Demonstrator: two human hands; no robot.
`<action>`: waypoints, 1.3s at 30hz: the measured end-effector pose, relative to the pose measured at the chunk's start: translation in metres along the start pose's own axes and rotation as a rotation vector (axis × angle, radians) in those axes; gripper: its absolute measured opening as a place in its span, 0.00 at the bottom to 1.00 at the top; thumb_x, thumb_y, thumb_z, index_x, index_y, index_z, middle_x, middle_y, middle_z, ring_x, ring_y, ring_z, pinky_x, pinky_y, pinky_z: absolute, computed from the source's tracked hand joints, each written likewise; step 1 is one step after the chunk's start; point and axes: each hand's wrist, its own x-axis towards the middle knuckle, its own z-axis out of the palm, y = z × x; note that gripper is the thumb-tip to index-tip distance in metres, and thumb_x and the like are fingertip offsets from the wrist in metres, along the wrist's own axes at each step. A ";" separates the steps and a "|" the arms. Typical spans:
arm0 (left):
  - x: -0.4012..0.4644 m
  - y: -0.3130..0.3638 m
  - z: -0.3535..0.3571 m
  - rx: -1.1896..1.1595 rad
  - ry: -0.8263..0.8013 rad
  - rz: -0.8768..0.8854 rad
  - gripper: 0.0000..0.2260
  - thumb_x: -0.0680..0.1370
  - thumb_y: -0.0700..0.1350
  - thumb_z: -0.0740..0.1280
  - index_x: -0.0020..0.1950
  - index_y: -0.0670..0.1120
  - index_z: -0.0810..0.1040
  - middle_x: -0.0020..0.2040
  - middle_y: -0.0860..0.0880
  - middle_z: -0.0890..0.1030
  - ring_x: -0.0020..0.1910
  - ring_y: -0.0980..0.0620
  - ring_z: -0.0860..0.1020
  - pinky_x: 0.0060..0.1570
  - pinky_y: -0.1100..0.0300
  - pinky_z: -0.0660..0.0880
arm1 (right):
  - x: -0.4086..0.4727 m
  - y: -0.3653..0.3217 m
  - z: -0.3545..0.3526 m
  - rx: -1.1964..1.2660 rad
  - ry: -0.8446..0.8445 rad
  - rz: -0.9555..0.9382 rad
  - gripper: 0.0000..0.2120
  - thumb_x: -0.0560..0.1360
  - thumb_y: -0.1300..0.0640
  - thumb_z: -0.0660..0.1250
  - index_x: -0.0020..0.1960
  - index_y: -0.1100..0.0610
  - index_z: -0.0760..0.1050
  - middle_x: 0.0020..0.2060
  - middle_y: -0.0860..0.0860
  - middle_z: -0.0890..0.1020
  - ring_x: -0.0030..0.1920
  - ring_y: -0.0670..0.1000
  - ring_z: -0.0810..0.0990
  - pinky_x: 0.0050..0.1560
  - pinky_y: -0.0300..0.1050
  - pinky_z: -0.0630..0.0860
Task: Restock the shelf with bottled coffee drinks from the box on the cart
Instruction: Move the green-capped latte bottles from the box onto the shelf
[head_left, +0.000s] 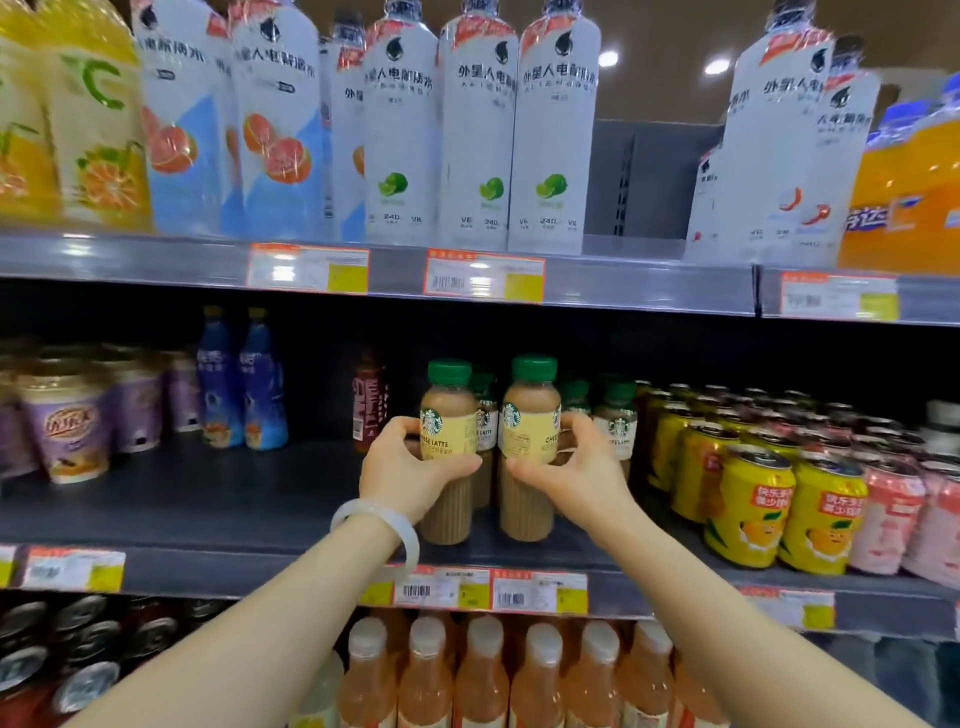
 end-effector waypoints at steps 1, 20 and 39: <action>0.003 -0.003 0.002 0.007 -0.004 0.000 0.23 0.63 0.47 0.79 0.51 0.52 0.70 0.44 0.54 0.79 0.44 0.56 0.78 0.49 0.52 0.78 | 0.003 0.003 0.002 -0.009 0.005 0.002 0.21 0.67 0.56 0.75 0.53 0.49 0.66 0.40 0.38 0.73 0.40 0.36 0.73 0.37 0.30 0.70; 0.014 -0.031 0.037 0.051 0.006 0.040 0.25 0.65 0.50 0.77 0.57 0.51 0.70 0.46 0.55 0.77 0.47 0.55 0.76 0.46 0.60 0.72 | 0.026 0.043 0.013 0.018 0.046 0.025 0.22 0.66 0.59 0.76 0.53 0.50 0.68 0.43 0.41 0.78 0.43 0.36 0.76 0.41 0.31 0.73; 0.013 -0.060 0.034 -0.068 -0.161 -0.045 0.28 0.68 0.37 0.75 0.65 0.46 0.69 0.57 0.49 0.76 0.58 0.50 0.75 0.61 0.50 0.74 | 0.007 0.070 0.018 0.056 -0.058 0.140 0.31 0.70 0.64 0.72 0.68 0.55 0.63 0.54 0.45 0.73 0.59 0.45 0.72 0.57 0.39 0.69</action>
